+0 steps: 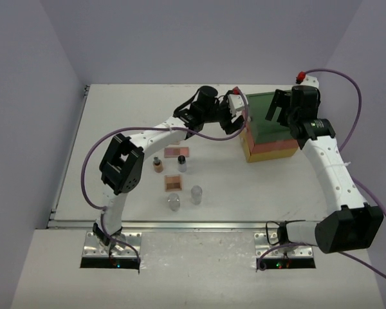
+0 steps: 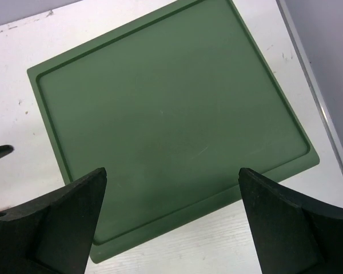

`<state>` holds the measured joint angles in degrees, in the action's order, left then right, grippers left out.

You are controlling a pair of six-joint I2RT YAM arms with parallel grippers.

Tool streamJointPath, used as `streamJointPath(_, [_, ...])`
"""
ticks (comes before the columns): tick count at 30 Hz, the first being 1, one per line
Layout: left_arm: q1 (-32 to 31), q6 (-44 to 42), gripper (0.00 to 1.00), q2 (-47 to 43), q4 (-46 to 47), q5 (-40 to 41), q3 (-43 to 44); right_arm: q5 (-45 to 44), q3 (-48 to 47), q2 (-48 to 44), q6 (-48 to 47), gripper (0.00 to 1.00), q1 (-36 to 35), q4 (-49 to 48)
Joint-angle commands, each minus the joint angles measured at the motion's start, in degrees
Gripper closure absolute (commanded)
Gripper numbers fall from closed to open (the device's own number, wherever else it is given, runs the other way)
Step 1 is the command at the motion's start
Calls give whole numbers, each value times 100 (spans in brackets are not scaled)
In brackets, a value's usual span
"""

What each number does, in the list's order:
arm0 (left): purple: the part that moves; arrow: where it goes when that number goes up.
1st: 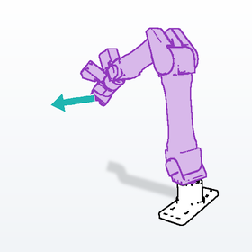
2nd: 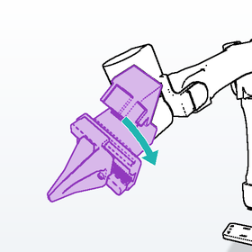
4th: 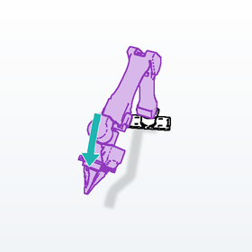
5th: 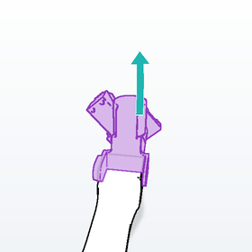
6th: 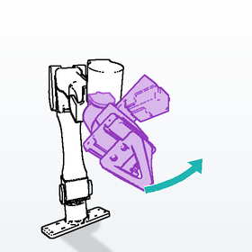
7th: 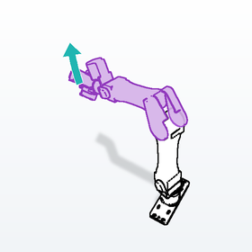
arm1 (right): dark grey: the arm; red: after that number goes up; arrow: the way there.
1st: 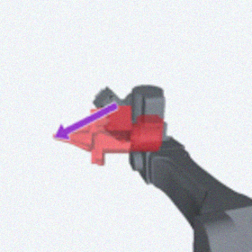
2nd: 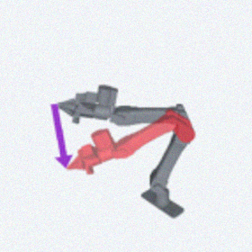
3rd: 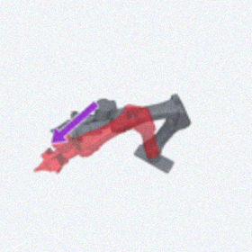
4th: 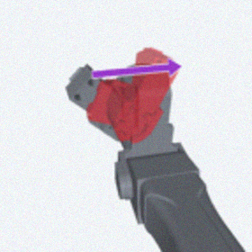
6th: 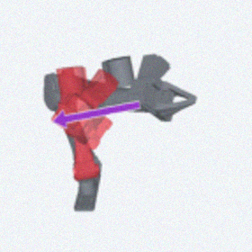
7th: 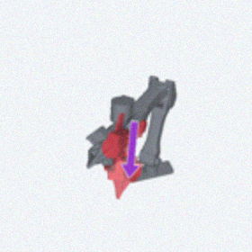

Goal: Organize the makeup

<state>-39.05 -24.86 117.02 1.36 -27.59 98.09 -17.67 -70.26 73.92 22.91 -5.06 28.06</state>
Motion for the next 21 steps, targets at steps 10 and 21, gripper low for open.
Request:
streamJointPath(10, [-41, 334, 41, 815, 1187, -513, 819, 168, 453, 126, 154, 4, 240, -823])
streamJointPath(21, [-42, 140, 49, 980, 1226, -520, 800, 203, 655, -28, 65, 4, 233, -995])
